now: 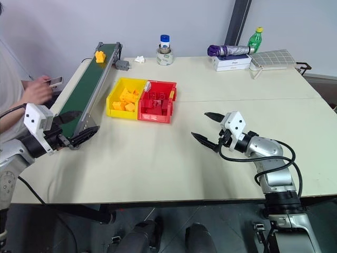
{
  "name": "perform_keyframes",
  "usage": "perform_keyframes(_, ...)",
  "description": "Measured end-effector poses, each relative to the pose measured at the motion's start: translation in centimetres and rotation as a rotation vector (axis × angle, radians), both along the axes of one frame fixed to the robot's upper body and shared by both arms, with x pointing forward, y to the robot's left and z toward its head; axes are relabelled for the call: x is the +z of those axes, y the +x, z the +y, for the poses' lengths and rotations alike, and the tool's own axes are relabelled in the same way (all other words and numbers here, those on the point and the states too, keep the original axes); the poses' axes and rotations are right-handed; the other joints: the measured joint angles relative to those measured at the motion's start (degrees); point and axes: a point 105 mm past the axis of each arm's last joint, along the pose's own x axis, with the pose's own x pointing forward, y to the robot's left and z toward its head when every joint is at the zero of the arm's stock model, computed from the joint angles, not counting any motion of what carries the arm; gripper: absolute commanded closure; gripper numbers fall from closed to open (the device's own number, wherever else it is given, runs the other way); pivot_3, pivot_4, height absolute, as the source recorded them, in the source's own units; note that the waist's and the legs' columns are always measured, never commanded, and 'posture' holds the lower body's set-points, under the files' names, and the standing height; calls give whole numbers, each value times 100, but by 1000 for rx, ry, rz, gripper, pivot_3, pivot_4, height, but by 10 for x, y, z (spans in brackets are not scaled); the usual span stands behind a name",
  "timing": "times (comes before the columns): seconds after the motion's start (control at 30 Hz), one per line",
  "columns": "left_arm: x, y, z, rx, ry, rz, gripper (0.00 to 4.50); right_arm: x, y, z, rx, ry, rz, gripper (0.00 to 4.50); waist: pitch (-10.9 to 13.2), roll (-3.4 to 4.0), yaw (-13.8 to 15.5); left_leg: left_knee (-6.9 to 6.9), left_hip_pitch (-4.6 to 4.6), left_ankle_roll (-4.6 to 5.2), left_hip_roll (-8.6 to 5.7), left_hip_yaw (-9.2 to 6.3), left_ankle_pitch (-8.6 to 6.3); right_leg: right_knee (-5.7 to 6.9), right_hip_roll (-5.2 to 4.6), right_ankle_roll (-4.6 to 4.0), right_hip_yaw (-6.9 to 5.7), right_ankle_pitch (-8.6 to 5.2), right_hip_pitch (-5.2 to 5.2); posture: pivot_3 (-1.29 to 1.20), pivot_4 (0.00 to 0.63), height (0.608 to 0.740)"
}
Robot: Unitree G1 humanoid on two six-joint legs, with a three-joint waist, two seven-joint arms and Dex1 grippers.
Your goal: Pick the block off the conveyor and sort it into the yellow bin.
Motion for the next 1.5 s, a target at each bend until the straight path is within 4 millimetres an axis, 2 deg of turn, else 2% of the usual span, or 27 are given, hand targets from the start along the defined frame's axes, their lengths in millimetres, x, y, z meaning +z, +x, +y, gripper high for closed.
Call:
perform_keyframes(0.4,6,-1,5,62,-12,-62,59,0,0,2,12,-1,1,0,0,0,-11,0,-1,0,0,0,0,-1,0,0,0,0,-1,0,150,740)
perform_keyframes(0.5,9,-8,22,192,-96,-113,59,3,2,3,21,-2,-6,0,1,1,-24,0,0,1,2,2,0,-2,-1,2,0,1,-1,0,150,740)
perform_keyframes(0.6,9,-20,50,354,-159,-139,59,3,2,4,25,-1,-3,0,1,1,0,-1,0,1,5,2,0,0,1,2,-3,1,-5,0,150,740)
perform_keyframes(0.7,11,-30,67,455,-187,-166,59,2,2,5,29,1,-2,0,1,1,17,1,1,1,4,3,-1,-2,-1,1,-3,0,2,0,150,740)
perform_keyframes(0.8,1,-38,82,553,-205,-135,59,3,2,6,36,2,-4,0,1,1,11,2,1,3,3,5,-2,-5,-2,1,-2,0,5,0,150,740)
perform_keyframes(0.9,-8,-41,95,650,-260,-104,59,1,3,6,38,4,2,0,0,0,19,2,1,2,5,4,-2,-3,-1,1,-3,0,4,0,150,740)
perform_keyframes(1.0,-3,-38,109,742,-315,-116,59,3,4,7,45,3,-2,0,0,-1,17,2,1,2,4,4,-2,-2,-1,1,-4,0,3,0,150,740)
perform_keyframes(1.13,4,-35,107,734,-305,-131,59,6,5,8,52,2,-15,0,0,-1,7,3,1,2,3,7,-2,-6,-1,2,-4,1,2,0,150,740)
perform_keyframes(1.5,-2,-30,98,691,-316,-96,59,6,5,8,56,1,-14,0,0,-1,11,2,1,2,4,6,-2,-4,-1,2,-4,1,2,0,150,740)
